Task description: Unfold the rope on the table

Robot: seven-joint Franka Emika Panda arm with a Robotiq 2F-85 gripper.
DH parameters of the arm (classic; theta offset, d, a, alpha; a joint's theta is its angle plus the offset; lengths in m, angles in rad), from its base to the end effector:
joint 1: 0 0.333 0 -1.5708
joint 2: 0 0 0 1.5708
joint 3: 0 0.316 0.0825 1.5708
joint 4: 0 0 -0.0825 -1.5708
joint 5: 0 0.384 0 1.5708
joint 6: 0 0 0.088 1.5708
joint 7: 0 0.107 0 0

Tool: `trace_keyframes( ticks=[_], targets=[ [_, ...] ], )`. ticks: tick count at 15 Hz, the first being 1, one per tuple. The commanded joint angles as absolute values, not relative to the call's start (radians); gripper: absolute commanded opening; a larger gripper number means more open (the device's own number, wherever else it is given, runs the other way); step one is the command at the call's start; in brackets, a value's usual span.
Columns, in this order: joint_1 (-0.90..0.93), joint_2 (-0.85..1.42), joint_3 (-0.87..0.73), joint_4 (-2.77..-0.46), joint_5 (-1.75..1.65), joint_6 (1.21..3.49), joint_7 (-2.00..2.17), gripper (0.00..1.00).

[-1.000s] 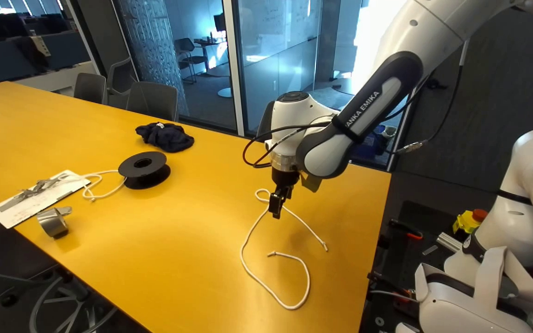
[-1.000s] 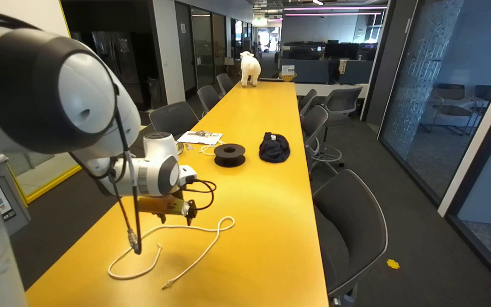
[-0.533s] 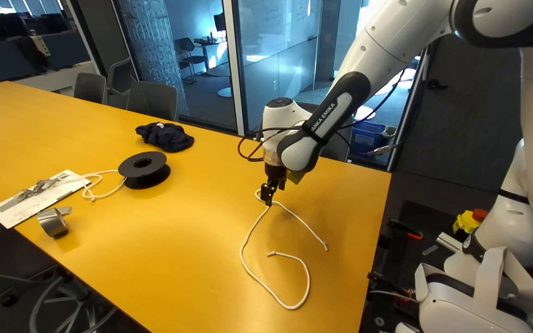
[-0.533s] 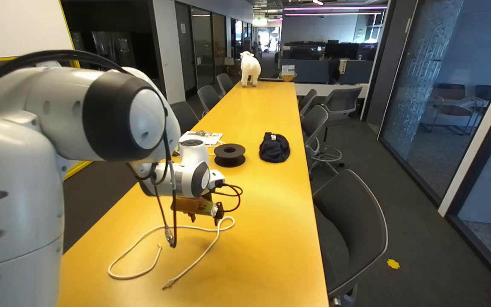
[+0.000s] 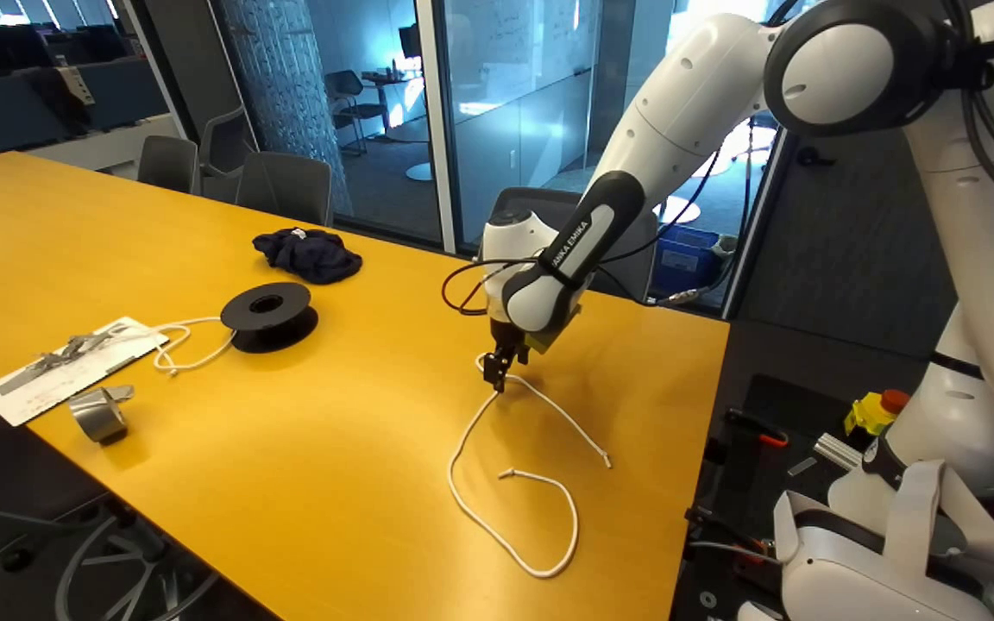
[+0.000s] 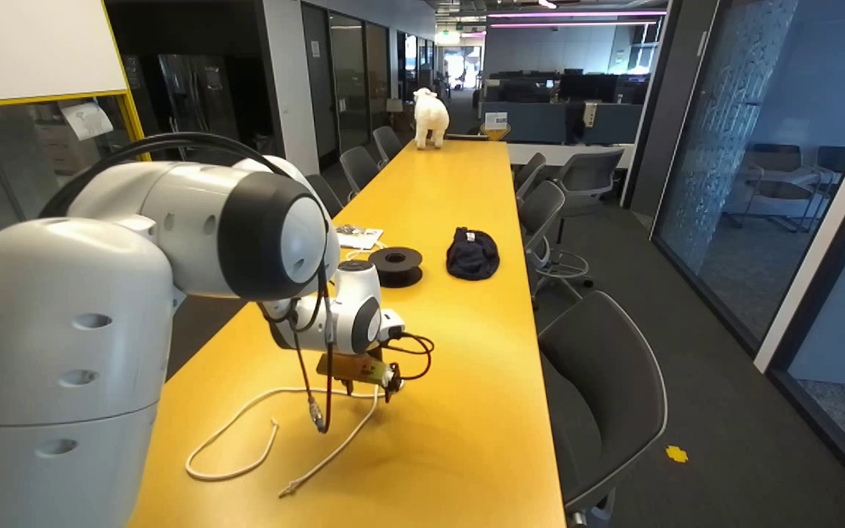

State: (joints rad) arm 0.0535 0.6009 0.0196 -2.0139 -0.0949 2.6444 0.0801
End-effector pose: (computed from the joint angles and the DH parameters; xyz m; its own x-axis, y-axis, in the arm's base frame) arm 0.6004 0.0464 0.1522 0.9969 0.0726 0.0315 0.0715 -0.9969 0.0342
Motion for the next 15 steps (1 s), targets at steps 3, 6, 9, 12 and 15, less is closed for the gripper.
trace_keyframes(
  ticks=[3,6,9,12,15],
  targets=[
    [0.027,0.617,0.029,-1.972,-0.072,2.606,0.012,1.00],
    [0.016,0.609,0.027,-1.983,-0.079,2.603,-0.023,1.00],
    [0.006,0.612,0.029,-1.984,-0.076,2.598,-0.045,1.00],
    [0.002,0.616,0.030,-1.984,-0.075,2.601,-0.057,1.00],
    [-0.004,0.620,0.035,-1.985,-0.069,2.608,-0.065,0.66]
  ],
)
